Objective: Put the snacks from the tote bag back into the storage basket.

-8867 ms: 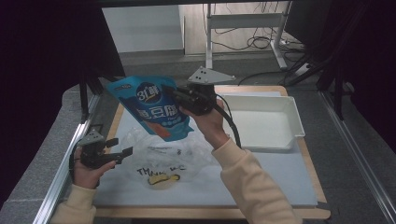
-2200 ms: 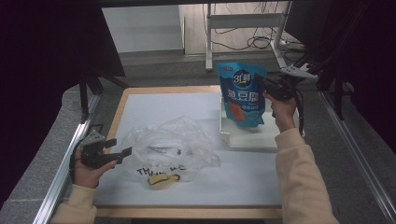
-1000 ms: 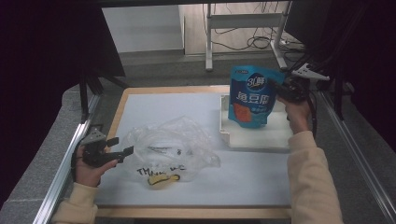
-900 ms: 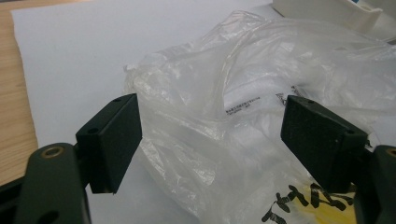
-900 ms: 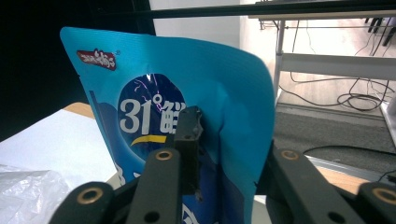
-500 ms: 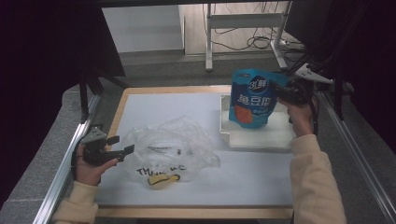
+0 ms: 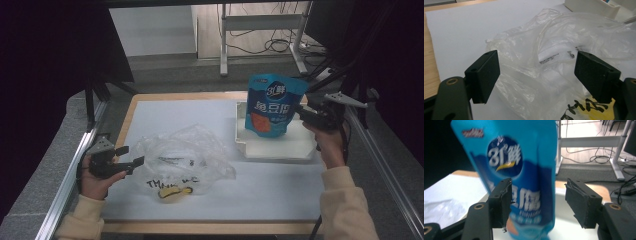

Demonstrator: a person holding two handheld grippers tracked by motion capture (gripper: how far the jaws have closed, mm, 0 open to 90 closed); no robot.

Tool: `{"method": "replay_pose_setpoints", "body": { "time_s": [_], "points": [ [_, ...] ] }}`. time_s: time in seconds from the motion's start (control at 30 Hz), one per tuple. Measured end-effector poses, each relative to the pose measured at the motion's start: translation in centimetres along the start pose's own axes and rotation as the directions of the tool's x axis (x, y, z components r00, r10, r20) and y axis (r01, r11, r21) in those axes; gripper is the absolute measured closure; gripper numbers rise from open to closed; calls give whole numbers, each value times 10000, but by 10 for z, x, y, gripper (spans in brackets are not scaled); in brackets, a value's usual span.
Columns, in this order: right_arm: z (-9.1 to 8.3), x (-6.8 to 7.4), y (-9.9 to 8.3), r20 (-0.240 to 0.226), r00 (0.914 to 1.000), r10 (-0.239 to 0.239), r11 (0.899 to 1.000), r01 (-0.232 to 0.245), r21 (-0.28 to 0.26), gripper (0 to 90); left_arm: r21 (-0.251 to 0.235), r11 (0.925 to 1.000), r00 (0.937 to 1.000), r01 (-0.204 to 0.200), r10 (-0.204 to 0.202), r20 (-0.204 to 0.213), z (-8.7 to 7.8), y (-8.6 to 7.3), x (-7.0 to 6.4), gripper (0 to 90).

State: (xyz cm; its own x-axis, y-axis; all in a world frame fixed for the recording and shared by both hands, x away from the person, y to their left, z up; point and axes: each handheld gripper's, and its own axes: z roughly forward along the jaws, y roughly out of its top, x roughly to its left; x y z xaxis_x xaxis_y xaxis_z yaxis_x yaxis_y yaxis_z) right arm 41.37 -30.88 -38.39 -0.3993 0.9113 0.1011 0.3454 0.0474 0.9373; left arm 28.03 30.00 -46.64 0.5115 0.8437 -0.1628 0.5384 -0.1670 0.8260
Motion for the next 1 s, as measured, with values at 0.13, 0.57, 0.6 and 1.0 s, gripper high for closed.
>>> {"method": "replay_pose_setpoints", "body": {
  "time_s": [0.13, 0.57, 0.6, 1.0],
  "points": [
    [-12, 9, -17, -253, 9996, -80, 9996, 87, 283, 374, -35, 10000, 10000, -6, 6, -17, -2, 0, -2, 211],
    [-31, 60, -71, -2057, 9766, -628, 9935, 807, 797, 341, 95, 9999, 9999, -121, 121, 8, 1, -1, -7, 210],
    [-31, 60, -71, -2057, 9766, -628, 9935, 807, 797, 341, 95, 9999, 9999, -121, 121, 8, 1, -1, -7, 210],
    [-28, 85, -90, -2737, 9588, -757, 9883, 1086, 1070, 287, 85, 9999, 9999, -109, 109, -27, 0, -2, -8, 209]
  ]
}}
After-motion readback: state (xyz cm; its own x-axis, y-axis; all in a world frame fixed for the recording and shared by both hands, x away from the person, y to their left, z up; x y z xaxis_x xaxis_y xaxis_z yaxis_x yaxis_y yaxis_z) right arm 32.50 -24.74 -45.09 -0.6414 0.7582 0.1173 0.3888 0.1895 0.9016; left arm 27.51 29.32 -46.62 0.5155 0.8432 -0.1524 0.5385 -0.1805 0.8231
